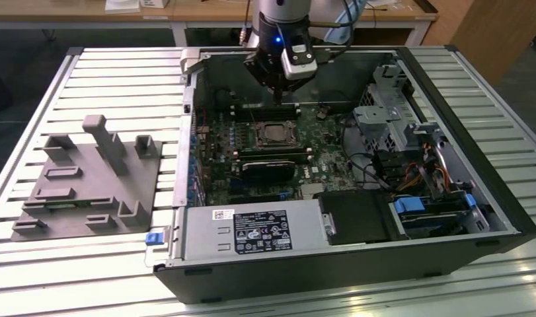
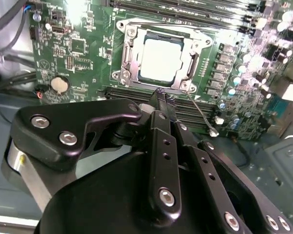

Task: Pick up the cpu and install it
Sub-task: 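Install the first cpu locking lever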

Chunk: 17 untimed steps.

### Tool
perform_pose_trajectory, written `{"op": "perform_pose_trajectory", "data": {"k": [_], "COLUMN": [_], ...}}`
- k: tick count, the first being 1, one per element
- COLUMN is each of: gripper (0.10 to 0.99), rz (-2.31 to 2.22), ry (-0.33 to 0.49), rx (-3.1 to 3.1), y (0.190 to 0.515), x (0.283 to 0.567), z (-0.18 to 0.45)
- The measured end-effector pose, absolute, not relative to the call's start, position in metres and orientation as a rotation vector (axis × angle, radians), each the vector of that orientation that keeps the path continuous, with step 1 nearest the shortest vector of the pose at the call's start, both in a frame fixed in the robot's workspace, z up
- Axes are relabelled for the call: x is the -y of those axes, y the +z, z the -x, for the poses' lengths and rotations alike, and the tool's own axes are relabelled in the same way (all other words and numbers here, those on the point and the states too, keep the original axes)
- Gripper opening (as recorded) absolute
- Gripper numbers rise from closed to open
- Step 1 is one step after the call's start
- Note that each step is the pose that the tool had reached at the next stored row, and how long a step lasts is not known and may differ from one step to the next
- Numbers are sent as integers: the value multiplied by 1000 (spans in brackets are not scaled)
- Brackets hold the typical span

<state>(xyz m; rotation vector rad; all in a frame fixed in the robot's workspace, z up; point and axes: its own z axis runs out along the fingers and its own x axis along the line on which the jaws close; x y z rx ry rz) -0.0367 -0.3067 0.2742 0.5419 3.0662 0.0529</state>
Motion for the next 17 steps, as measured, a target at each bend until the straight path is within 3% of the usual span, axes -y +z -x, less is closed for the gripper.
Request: {"op": "perform_pose_trajectory", "data": {"k": [17], "gripper": [106], "rz": [-228], "ry": [57], "rx": [-3109], "y": [274], "x": [307], "z": [37]}}
